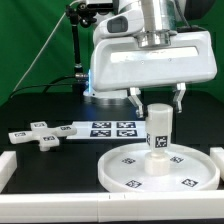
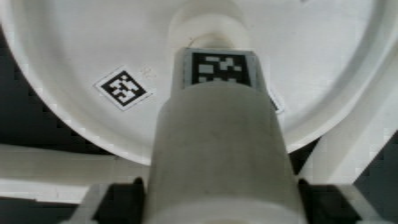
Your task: Assemble round table
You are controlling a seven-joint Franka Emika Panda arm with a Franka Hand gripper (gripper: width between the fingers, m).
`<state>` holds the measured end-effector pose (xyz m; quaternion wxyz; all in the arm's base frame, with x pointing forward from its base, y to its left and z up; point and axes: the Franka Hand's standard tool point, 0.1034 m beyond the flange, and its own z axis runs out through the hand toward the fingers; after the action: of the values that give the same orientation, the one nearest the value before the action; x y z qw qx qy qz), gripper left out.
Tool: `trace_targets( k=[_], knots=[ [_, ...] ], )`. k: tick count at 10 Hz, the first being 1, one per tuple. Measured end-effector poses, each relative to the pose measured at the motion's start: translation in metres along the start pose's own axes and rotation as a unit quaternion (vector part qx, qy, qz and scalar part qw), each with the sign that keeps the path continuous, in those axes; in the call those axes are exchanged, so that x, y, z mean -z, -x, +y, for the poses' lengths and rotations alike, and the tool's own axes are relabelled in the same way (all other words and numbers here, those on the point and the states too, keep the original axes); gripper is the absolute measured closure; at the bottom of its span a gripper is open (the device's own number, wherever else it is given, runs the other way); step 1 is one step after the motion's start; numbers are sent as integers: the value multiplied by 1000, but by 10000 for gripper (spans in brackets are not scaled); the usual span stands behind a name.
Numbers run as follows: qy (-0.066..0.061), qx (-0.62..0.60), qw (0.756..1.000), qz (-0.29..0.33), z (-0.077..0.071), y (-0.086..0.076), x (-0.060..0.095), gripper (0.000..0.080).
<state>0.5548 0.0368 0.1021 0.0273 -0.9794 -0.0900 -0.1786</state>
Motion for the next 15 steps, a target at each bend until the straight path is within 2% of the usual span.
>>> trace_targets(
  k=[3, 7, 8, 9, 10, 11, 13, 14, 15],
  knots=[
    [2, 0, 1000, 5, 0, 0, -8, 392],
    [6, -2, 1000, 13, 4, -2, -9, 392],
    [6, -2, 1000, 13, 4, -1, -9, 202],
    [6, -2, 1000, 12, 4, -1, -9, 202],
    [6, -2, 1000, 12, 4, -1, -9, 160],
    [4, -2, 1000, 9, 5, -3, -5, 153],
    [1, -3, 1000, 0, 7, -5, 5, 153],
    [-4, -5, 1000, -12, 8, -5, 8, 151],
    [-3, -5, 1000, -9, 8, -5, 7, 151]
  ],
)
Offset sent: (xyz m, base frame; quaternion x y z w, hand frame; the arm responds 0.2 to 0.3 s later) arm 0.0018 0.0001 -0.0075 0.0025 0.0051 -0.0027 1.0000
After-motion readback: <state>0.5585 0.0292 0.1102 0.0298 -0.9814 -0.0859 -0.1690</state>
